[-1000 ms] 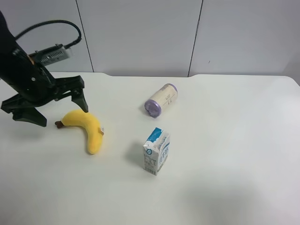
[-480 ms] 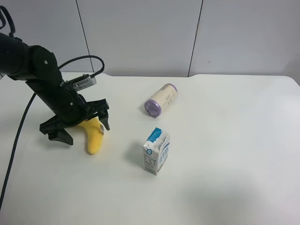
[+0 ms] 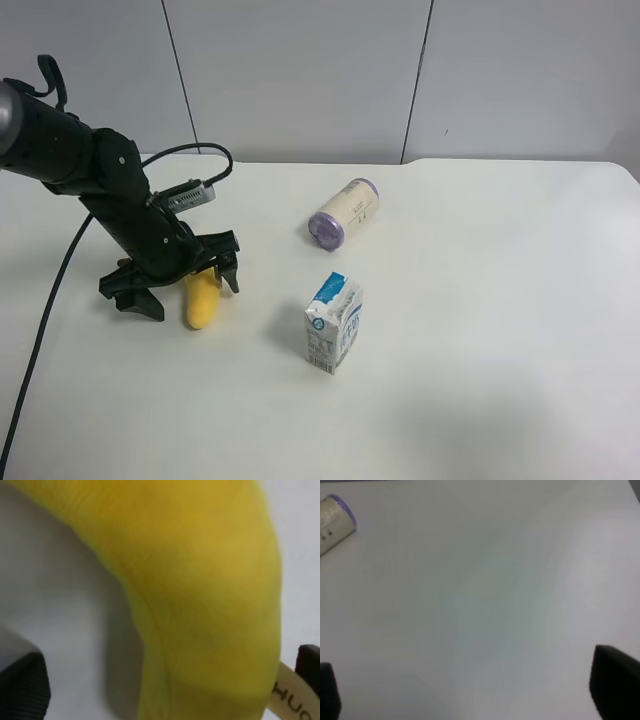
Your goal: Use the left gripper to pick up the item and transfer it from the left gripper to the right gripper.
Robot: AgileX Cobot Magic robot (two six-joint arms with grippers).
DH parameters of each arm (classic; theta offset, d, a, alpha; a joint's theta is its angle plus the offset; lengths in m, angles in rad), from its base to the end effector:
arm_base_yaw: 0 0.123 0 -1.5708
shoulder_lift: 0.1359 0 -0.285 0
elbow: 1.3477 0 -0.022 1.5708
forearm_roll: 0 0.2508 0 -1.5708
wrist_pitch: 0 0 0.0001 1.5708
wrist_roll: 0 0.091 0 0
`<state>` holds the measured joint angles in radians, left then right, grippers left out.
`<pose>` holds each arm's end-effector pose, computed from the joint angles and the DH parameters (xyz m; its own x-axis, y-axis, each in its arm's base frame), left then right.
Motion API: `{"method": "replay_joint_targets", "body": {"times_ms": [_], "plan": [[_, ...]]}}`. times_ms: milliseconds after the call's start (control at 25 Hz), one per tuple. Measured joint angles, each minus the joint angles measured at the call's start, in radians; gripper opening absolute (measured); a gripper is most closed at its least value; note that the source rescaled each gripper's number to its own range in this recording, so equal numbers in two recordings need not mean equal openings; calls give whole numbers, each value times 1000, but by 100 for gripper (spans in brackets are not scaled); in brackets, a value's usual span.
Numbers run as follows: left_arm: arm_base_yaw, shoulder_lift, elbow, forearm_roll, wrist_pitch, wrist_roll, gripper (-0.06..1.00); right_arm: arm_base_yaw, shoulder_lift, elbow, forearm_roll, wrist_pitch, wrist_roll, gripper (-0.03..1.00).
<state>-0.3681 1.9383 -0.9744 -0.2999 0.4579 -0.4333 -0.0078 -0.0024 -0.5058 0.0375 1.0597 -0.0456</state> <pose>0.3105 -0.1325 0.1066 -0.9392 -0.3255 -0.1098 -0.2891 0.9216 -0.2590 -0.0058 0.0030 0.2790 -0.4468 -0.0238 -0.8943 -0.0336 0.9994 -0.0097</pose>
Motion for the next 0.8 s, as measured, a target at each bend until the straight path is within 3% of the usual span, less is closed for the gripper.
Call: {"method": "replay_joint_targets", "body": {"times_ms": [160,240,400,520,600,800], "plan": [[0,3,-2,-1,-6,5,99,0,0,0,0,0,0,100],[0,4,-2,0,-6,7,92,0,0,0,0,0,0,100],[0,12,-2,0,-3,11,54,0,0,0,0,0,0,100],[0,19,-2,-3,14,11,16,0,0,0,0,0,0,100],[0,19,-2,-3,27,11,1,0,0,0,0,0,0,100],[0,-7,-1,-5,83,39,0,0,0,0,0,0,0,100]]}}
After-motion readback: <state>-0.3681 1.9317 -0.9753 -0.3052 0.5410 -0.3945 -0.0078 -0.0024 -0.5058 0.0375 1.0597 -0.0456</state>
